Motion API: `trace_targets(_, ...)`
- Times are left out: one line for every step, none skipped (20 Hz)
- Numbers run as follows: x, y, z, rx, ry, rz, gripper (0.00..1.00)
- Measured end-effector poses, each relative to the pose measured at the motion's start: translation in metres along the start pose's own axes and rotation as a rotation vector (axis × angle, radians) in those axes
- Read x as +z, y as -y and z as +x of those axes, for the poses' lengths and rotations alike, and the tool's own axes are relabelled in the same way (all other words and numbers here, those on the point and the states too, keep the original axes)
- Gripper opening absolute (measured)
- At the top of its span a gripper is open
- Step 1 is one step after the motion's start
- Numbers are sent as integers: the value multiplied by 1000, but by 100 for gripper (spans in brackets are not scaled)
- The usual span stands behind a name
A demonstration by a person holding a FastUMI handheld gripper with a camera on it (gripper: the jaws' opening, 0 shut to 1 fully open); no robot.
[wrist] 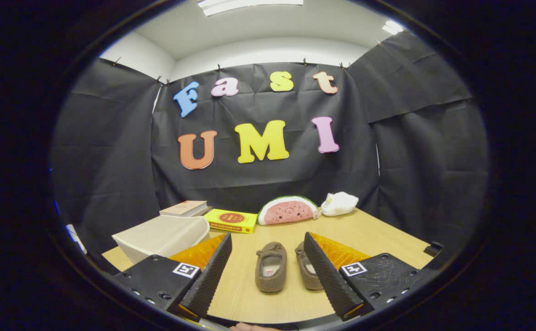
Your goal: Open the storage box then place both shoes into the box .Put the left shoe in first, then the right shoe, with the right side of both shoes facing outward in a uniform manner.
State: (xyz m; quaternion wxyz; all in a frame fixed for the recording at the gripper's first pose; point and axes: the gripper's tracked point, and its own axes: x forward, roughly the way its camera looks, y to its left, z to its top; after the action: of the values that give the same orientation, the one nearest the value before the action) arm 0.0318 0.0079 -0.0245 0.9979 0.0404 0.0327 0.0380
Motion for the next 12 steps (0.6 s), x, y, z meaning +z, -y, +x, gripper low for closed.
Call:
trace_targets(-3,-3,8,18,-21,11,96)
trace_targets(-4,-8,16,40,-37,30,96)
trace_targets(-3,-15,24,76,-48,56,96)
trace_targets(-4,-24,32,118,-60,80,96)
trace_targets(-4,-31,41,156,-72,101,96)
trace_targets(-9,-37,52,189,-93,119,96)
trace_targets(-14,-44,62,220,-117,134,96)
trace_targets(-19,-52,73,253,-142,147,96)
trace_targets(-23,-60,84,294,-169,167,96)
trace_targets(-31,-69,94,330,-202,187,96)
trace_targets(-36,-76,104,368,-233,214,96)
trace_targets(-43,-87,114,409,-268,245,96)
